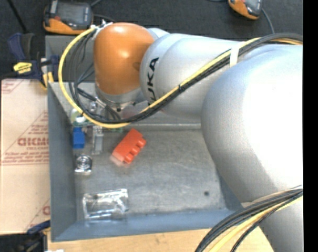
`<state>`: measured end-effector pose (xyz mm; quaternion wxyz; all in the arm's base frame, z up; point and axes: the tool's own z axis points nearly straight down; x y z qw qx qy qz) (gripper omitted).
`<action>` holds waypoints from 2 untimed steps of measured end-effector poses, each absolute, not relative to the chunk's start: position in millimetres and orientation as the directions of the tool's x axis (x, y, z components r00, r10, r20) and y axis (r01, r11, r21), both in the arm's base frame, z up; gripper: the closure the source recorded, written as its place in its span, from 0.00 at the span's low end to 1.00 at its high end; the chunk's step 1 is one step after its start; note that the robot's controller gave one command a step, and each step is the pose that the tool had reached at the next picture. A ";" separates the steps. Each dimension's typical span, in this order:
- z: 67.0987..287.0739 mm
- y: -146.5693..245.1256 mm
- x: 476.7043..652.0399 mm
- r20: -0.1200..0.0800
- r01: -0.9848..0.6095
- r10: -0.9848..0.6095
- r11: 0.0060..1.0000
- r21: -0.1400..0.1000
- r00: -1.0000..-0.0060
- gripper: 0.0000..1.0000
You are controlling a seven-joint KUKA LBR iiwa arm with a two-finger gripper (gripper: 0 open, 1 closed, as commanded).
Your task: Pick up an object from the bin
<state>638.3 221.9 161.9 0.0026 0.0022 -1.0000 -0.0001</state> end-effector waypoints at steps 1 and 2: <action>69.4 129.7 620.8 0.000 -0.302 -0.302 0.953 -0.002 -0.953 0.00; 103.1 101.0 632.7 -0.008 -0.268 -0.268 0.963 -0.001 -0.963 0.00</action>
Offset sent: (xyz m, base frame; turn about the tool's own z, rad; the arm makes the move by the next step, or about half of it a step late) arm -0.0182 -0.0891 -0.0919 -0.3057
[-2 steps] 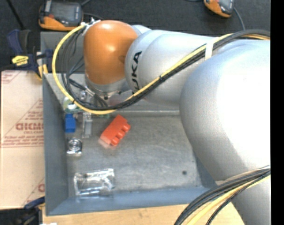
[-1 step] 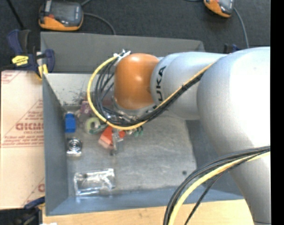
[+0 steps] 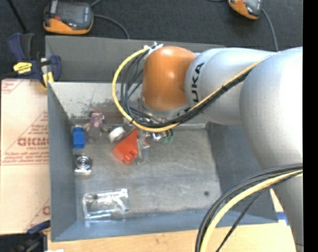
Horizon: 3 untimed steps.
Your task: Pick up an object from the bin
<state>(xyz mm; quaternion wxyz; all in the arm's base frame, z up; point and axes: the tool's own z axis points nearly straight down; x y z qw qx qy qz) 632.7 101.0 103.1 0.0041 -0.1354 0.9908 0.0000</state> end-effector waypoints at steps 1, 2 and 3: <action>102.7 101.0 645.9 -0.007 -0.342 -0.342 0.940 -0.002 -0.940 0.00; 71.5 106.8 652.3 -0.004 -0.464 -0.464 0.886 -0.003 -0.886 0.00; 73.0 106.6 653.6 -0.008 -0.459 -0.459 0.889 -0.002 -0.889 0.00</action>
Offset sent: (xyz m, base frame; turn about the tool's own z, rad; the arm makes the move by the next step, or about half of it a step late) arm 0.0113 0.0011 -0.0015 -0.0799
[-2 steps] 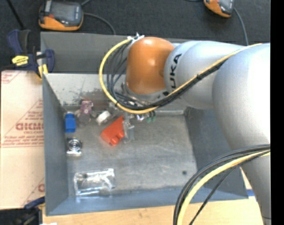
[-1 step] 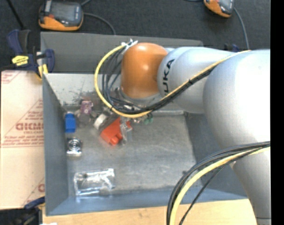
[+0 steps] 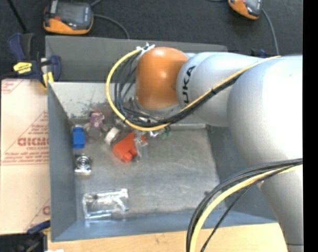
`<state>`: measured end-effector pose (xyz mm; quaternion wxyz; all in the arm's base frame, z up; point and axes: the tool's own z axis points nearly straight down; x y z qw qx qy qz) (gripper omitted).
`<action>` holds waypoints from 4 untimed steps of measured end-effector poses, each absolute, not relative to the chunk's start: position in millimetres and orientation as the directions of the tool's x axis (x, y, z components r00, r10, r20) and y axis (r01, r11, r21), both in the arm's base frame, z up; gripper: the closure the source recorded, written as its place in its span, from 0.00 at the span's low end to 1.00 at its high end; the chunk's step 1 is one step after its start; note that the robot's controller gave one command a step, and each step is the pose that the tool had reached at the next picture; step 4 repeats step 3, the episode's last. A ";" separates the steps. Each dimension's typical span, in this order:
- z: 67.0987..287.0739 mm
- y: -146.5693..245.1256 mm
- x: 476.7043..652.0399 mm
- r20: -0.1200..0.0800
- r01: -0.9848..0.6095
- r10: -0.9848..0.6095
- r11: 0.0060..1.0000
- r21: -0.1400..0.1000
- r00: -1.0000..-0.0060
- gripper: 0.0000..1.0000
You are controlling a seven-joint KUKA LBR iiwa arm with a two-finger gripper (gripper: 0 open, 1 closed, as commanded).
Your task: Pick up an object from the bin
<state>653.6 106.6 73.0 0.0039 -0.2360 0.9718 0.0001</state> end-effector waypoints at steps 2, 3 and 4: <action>150.1 106.3 658.0 -0.012 -0.452 -0.452 0.892 -0.004 -0.892 1.00; 182.4 106.0 660.1 -0.009 -0.445 -0.445 0.895 -0.002 -0.895 1.00; 182.4 106.0 660.1 -0.009 -0.445 -0.445 0.895 -0.002 -0.895 1.00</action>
Offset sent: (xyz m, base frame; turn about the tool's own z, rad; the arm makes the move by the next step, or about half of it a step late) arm 0.0000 0.0000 0.0000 0.0000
